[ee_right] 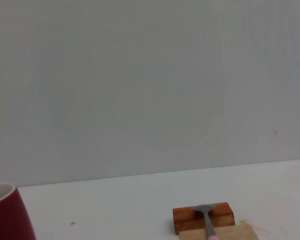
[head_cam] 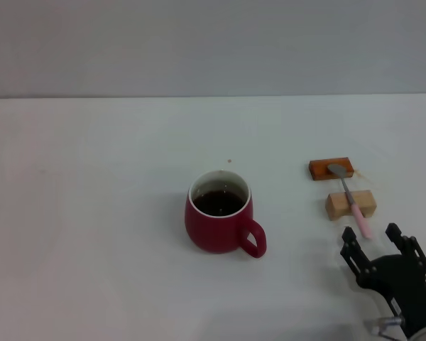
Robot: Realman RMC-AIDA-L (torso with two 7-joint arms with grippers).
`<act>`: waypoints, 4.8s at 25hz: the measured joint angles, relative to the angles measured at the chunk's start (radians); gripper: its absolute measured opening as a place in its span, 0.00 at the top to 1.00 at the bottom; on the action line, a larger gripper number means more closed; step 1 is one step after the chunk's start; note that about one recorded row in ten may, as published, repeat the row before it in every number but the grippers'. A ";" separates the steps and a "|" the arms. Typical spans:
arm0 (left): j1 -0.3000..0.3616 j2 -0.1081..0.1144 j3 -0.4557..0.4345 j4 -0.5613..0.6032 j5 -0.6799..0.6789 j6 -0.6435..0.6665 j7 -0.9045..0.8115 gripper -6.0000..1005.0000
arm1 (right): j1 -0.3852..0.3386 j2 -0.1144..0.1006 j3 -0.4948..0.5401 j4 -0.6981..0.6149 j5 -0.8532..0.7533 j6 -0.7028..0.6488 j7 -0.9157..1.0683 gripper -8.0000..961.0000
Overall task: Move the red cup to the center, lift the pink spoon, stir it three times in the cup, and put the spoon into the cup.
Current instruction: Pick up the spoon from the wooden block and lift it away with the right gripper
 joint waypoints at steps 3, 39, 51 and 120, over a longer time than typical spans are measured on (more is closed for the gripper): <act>-0.006 -0.001 0.000 0.000 -0.002 0.000 0.000 0.16 | 0.016 0.000 0.005 -0.010 0.000 0.012 0.000 0.30; -0.011 -0.005 -0.014 0.001 -0.001 0.000 0.000 0.16 | 0.081 0.003 0.037 -0.052 0.000 0.100 0.028 0.35; -0.004 -0.006 -0.014 0.000 0.001 0.001 0.000 0.16 | 0.083 0.003 0.039 -0.050 -0.002 0.104 0.037 0.36; 0.008 -0.010 -0.026 0.000 0.001 0.009 0.000 0.16 | 0.097 0.001 0.062 -0.045 -0.007 0.132 0.039 0.70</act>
